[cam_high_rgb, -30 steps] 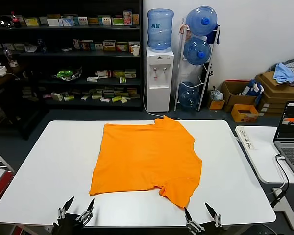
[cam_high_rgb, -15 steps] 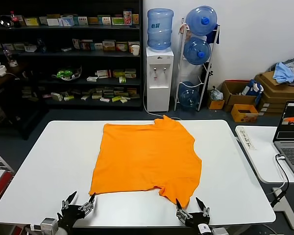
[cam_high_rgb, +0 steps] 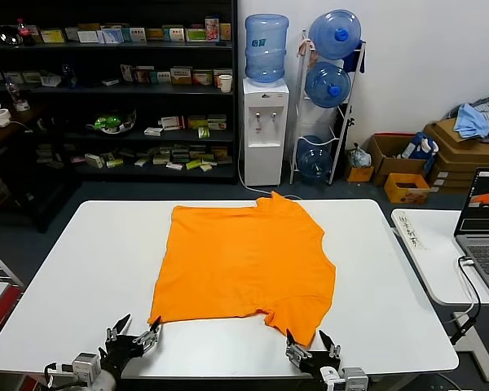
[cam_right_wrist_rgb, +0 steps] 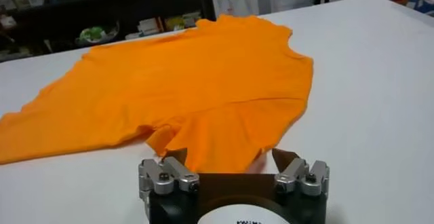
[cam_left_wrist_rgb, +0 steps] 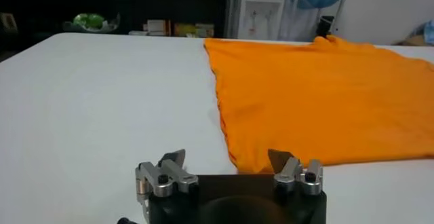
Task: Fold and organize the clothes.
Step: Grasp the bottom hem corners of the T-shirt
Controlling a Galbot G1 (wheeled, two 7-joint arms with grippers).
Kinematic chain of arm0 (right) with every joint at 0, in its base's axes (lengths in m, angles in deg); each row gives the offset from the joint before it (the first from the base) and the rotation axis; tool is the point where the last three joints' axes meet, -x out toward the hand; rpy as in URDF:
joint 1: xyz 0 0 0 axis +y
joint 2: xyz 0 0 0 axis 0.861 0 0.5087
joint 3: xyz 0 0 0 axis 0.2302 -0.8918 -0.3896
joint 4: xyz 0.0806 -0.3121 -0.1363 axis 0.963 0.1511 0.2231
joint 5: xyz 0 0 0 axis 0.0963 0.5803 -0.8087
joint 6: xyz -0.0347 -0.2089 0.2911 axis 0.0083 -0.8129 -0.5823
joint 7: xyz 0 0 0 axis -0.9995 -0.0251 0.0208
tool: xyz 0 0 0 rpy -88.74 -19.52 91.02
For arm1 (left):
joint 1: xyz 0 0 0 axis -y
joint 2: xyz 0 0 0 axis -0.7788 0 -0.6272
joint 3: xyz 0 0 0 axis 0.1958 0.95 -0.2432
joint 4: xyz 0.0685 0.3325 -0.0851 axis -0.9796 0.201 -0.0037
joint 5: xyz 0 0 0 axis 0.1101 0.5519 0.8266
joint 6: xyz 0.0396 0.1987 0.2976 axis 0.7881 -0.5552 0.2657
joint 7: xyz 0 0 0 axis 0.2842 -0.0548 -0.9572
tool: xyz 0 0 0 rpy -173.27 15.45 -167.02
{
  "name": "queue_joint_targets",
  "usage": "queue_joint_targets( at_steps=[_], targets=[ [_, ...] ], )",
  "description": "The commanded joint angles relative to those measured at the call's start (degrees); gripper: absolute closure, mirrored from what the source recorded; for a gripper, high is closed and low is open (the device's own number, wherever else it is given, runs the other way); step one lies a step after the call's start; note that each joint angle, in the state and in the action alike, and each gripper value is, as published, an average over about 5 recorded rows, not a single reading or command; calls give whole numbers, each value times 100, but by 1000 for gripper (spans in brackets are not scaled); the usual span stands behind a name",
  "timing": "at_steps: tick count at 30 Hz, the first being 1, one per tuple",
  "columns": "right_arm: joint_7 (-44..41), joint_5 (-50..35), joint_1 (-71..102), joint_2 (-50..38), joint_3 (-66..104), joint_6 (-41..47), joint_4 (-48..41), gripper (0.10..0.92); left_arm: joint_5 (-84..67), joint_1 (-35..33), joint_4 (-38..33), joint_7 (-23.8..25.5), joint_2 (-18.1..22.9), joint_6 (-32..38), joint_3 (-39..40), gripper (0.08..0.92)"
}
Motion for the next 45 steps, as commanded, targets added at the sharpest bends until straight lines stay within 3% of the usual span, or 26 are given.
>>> queue_joint_targets(
  at_steps=[1, 7, 15, 29, 32, 39, 45],
  targets=[
    [152, -104, -65, 18, -53, 199, -10, 203, -36, 70, 53, -1, -29, -52, 15, 177],
    [140, -178, -116, 46, -80, 181, -15, 232, -38, 110, 55, -18, -17, -49, 45, 177],
    [170, -249, -180, 96, -135, 223, -67, 428, -159, 112, 23, -89, -22, -147, 140, 199],
    [142, -223, -191, 70, -59, 84, -63, 834, -251, 195, 95, -137, 11, -188, 354, 614],
    [110, -189, -155, 46, -39, 24, -43, 891, -236, 210, 112, -150, 22, -138, 349, 701],
    [82, -213, 39, -132, 9, -76, 178, 898, -364, 112, -32, -187, -4, -23, 267, 889],
    [224, -711, 740, -872, 124, -87, 836, 898, -1310, -304, -579, -508, -338, -139, 57, 908]
  ],
)
